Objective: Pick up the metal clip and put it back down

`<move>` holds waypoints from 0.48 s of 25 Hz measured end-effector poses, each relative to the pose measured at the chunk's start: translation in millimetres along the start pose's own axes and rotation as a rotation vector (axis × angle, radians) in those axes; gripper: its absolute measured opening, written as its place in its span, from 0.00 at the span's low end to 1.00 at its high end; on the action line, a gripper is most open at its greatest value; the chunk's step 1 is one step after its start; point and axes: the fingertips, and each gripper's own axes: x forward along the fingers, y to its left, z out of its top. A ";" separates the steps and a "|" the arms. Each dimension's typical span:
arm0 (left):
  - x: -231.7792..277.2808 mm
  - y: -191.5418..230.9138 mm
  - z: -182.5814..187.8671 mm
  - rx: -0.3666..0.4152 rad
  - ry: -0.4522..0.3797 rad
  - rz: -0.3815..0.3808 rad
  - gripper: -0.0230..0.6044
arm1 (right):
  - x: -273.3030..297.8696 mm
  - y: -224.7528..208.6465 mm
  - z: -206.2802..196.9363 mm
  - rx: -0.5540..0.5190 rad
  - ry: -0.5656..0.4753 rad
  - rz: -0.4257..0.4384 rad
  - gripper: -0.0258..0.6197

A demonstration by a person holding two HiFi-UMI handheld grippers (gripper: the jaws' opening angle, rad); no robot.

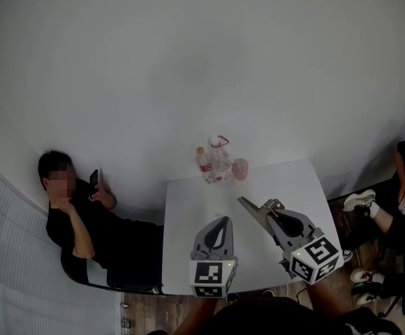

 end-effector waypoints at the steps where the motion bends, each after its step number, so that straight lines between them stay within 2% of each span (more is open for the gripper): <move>1: 0.1 1.4 0.8 0.001 0.001 0.003 0.07 | 0.7 0.1 1.0 0.000 0.001 0.002 0.10; 12: 3.4 9.2 -4.3 -0.006 0.003 -0.006 0.07 | 5.5 -3.3 -3.1 0.019 0.014 0.000 0.10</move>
